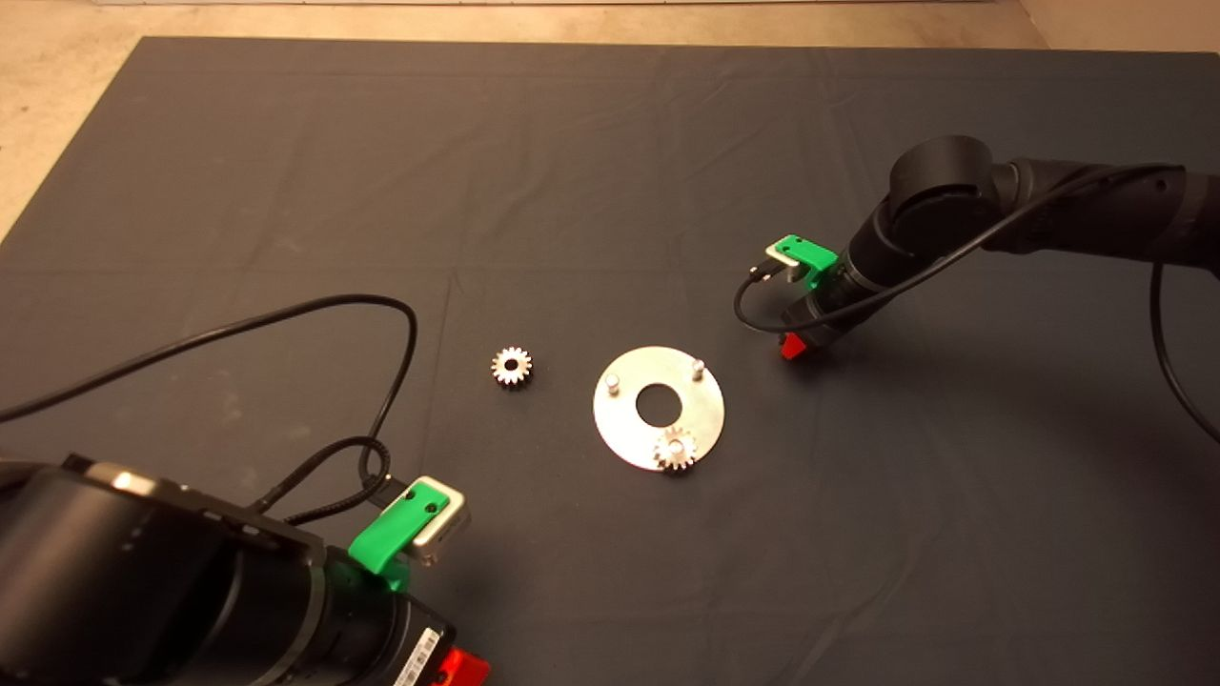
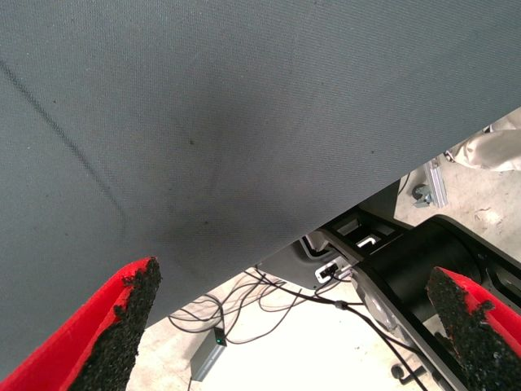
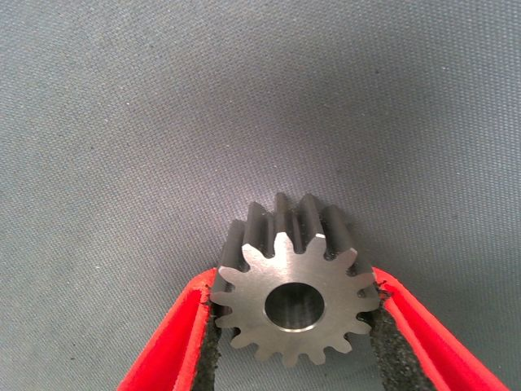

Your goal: Install three planetary gears onto the carrier pins

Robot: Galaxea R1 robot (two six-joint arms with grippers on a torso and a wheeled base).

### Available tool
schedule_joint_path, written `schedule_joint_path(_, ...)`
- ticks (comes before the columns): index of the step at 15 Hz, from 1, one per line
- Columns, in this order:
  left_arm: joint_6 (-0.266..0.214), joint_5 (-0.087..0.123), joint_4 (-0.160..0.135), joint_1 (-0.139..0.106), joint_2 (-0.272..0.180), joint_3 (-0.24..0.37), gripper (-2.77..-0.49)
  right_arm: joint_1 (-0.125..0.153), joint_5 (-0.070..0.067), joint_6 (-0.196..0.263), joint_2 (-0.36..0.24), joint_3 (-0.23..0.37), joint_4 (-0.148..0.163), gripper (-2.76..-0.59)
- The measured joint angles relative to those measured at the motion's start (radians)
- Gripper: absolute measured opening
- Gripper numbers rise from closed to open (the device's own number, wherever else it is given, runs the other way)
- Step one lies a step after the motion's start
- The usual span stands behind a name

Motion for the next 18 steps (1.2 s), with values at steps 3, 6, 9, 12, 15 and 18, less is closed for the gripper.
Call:
schedule_joint_path(3, 0.0, 0.0, 0.0, 0.0, 0.0, 0.0, -0.9, 0.0, 0.0, 0.0, 0.0, 0.0, 0.0, -2.26)
schedule_joint_path(6, 0.0, 0.0, 0.0, 0.0, 0.0, 0.0, -0.9, 0.0, 0.0, -0.001, -0.002, 0.0, 0.0, -2.29)
schedule_joint_path(9, 0.0, 0.0, 0.0, 0.0, 0.0, 0.0, -0.9, 0.0, -0.001, -0.001, -0.002, 0.004, 0.0, -2.31)
schedule_joint_path(12, 0.0, -0.004, 0.0, -0.01, 0.0, 0.0, -0.9, 0.004, -0.009, 0.0, -0.001, 0.027, 0.009, -2.34)
schedule_joint_path(15, -0.001, -0.005, 0.0, -0.016, 0.0, 0.0, -0.9, 0.069, -0.013, 0.0, 0.009, 0.087, 0.063, -2.36)
schedule_joint_path(18, -0.001, -0.005, 0.0, -0.016, 0.0, 0.0, -0.9, 0.144, -0.033, 0.005, 0.035, 0.157, 0.142, -2.37)
